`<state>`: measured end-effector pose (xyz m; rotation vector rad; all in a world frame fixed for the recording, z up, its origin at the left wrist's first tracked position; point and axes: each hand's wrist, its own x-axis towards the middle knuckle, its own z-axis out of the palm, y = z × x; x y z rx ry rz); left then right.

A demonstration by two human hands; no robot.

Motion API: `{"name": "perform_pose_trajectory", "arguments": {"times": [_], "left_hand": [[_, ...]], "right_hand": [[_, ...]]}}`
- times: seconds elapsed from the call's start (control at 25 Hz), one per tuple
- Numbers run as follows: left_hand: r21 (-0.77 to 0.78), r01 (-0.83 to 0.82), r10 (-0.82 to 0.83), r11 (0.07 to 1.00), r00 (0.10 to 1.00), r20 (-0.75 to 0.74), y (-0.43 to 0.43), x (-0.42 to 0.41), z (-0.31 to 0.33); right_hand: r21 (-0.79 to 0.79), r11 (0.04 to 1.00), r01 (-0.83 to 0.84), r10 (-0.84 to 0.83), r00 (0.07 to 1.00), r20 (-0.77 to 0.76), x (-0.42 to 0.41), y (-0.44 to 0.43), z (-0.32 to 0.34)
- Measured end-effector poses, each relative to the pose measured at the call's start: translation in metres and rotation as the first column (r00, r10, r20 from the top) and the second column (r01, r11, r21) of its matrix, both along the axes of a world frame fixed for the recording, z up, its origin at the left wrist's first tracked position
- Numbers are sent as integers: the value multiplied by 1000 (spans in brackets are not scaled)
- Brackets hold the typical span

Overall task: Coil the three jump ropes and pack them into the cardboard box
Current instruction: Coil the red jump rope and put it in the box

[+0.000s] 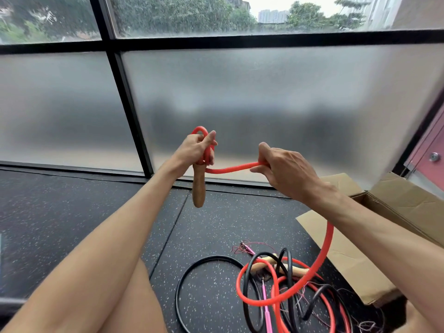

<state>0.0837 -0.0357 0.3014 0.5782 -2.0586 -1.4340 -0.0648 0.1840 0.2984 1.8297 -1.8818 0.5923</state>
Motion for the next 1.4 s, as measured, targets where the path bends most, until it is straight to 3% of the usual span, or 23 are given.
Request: {"name": "perform_pose_trajectory", "arguments": {"times": [0.12, 0.32, 0.4, 0.48, 0.56, 0.64, 0.72, 0.88, 1.0, 1.08, 1.2, 1.32, 1.4], "left_hand": [[125, -84, 100, 989, 987, -126, -5, 3, 3], [155, -158, 181, 975, 972, -152, -1, 0, 1], [185, -115, 149, 976, 973, -179, 1, -2, 2], [220, -38, 84, 975, 975, -204, 5, -2, 5], [269, 38, 23, 962, 975, -220, 11, 1, 9], [304, 96, -29, 948, 976, -218, 17, 2, 12], [333, 141, -69, 932, 973, -219, 22, 2, 14], [461, 317, -231, 829, 944, -234, 27, 1, 19], [499, 519, -434, 693, 854, -286, 30, 5, 26], [496, 607, -526, 621, 792, -309, 31, 9, 31], [502, 654, -589, 566, 747, -309, 33, 12, 34], [479, 608, -512, 633, 793, -329, 36, 8, 28], [461, 531, -390, 711, 843, -371, 37, 0, 25]], "right_hand": [[54, 995, 80, -83, 995, 52, -5, 1, -4], [131, 984, 121, -135, 985, 107, -1, 0, -9], [132, 984, 116, -137, 978, 158, 2, -3, -11], [225, 955, 194, -250, 933, 258, -2, -7, -12], [401, 877, 265, -439, 780, 445, -12, -8, -15], [482, 865, 142, -485, 487, 727, -21, -5, -21], [431, 902, 14, -423, 227, 877, -21, 0, -23], [282, 958, -46, -282, 7, 959, -14, -1, -27], [182, 983, 17, -178, -120, 977, -16, -7, -35], [126, 986, 109, -113, -119, 986, -24, -10, -37], [80, 976, 203, -90, 40, 995, -36, -7, -35], [163, 978, 131, -184, 169, 968, -32, -5, -38], [261, 965, 2, -259, 143, 955, -15, -4, -41]]}}
